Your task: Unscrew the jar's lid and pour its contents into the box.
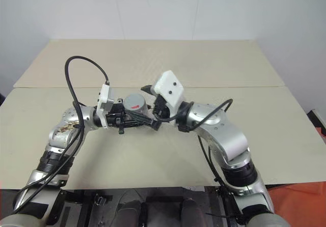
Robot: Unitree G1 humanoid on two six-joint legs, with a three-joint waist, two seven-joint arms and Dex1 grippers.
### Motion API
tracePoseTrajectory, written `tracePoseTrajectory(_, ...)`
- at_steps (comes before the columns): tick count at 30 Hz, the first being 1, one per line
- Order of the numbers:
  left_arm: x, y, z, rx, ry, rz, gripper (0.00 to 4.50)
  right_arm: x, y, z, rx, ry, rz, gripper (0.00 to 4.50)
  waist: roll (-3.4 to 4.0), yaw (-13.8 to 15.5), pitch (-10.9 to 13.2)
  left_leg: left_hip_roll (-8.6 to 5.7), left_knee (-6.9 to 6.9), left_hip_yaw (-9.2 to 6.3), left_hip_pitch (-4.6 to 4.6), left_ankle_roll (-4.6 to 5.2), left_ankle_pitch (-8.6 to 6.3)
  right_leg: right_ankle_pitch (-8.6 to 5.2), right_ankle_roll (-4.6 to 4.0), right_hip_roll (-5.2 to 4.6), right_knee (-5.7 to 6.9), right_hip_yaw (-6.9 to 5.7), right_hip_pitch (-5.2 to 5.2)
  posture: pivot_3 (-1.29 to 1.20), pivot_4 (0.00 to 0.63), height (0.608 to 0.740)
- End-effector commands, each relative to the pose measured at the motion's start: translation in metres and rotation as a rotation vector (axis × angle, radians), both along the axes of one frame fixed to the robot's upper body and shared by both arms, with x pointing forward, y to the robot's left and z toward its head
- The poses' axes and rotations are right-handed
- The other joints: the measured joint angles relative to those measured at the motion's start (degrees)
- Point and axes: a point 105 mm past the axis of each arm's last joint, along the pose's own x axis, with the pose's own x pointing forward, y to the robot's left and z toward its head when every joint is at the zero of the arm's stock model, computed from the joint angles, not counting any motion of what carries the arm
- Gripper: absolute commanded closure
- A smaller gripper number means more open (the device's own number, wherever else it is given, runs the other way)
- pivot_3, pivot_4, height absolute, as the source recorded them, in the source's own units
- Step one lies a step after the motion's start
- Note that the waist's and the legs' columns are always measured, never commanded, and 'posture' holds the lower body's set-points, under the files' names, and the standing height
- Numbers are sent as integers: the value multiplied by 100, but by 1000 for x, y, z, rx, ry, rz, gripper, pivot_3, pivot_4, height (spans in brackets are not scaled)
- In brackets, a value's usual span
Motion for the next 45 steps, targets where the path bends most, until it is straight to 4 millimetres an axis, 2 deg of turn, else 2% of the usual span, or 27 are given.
tracePoseTrajectory(1, -4, -3, 13, 2, -59, -24, 2569, 12, 0, 10, 25, -12, -77, 12, 0, 1, 0, -1, 0, 0, 0, 0, 0, 0, 0, -1, 0, 0, 1, 0, 150, 740)
tracePoseTrajectory(7, -5, 1, 12, 16, -60, -27, 2569, 21, -10, 14, 56, 4, -115, 12, 0, 9, 0, -1, 0, 0, -1, 0, 0, 0, 0, -1, -1, -1, 2, 0, 150, 740)
tracePoseTrajectory(13, -9, 10, 12, 39, -64, -21, 2569, 22, -47, 12, 41, 1, -150, 12, 0, 5, 0, 0, 0, 0, -1, 0, 0, 0, 0, -1, -6, -1, 3, 0, 150, 740)
tracePoseTrajectory(18, -11, 13, 12, 46, -64, -21, 2569, 19, -65, 12, 17, -13, -175, 12, 0, 6, 0, -1, 0, 0, 0, 0, 0, 0, 0, -2, -17, -1, 3, 0, 150, 740)
tracePoseTrajectory(22, -12, 13, 12, 48, -65, -25, 2569, 3, -70, 12, 10, -38, -128, 12, -1, 13, 0, 1, -5, 1, 0, 1, 0, -1, -1, 0, -21, -1, 1, 0, 150, 740)
tracePoseTrajectory(27, -7, 12, 11, 41, -61, -11, 2569, -22, -62, 11, -10, -55, 17, 12, -1, -8, 0, 0, -3, 1, 0, 1, 0, -1, 0, 0, -22, 2, 1, 0, 150, 740)
tracePoseTrajectory(30, 0, 8, 10, 38, -62, -3, 2569, -30, -47, 17, 18, -52, 90, 12, -1, 1, 0, 0, -3, 0, 4, 1, 0, -1, 0, 0, -22, 2, 4, 0, 150, 740)
tracePoseTrajectory(34, 6, -1, 12, 28, -66, -16, 2569, -27, -24, 20, 30, -44, 116, 12, -1, 0, 0, -1, -2, 0, 4, 1, 0, -1, 0, 0, -20, 1, 3, 0, 150, 740)
tracePoseTrajectory(38, 9, -4, 12, 27, -70, -24, 2569, -21, -10, 22, 6, -59, 94, 12, -1, -1, 0, -2, -2, 0, -1, 1, 0, -1, 0, -1, -7, 1, 3, 0, 150, 740)
tracePoseTrajectory(45, 9, -3, 12, 30, -72, -27, 2569, -5, -1, 23, -12, -69, 14, 12, 0, 1, 0, -1, -2, 0, -1, 1, 0, -1, 0, 0, -9, -1, 1, 0, 150, 740)
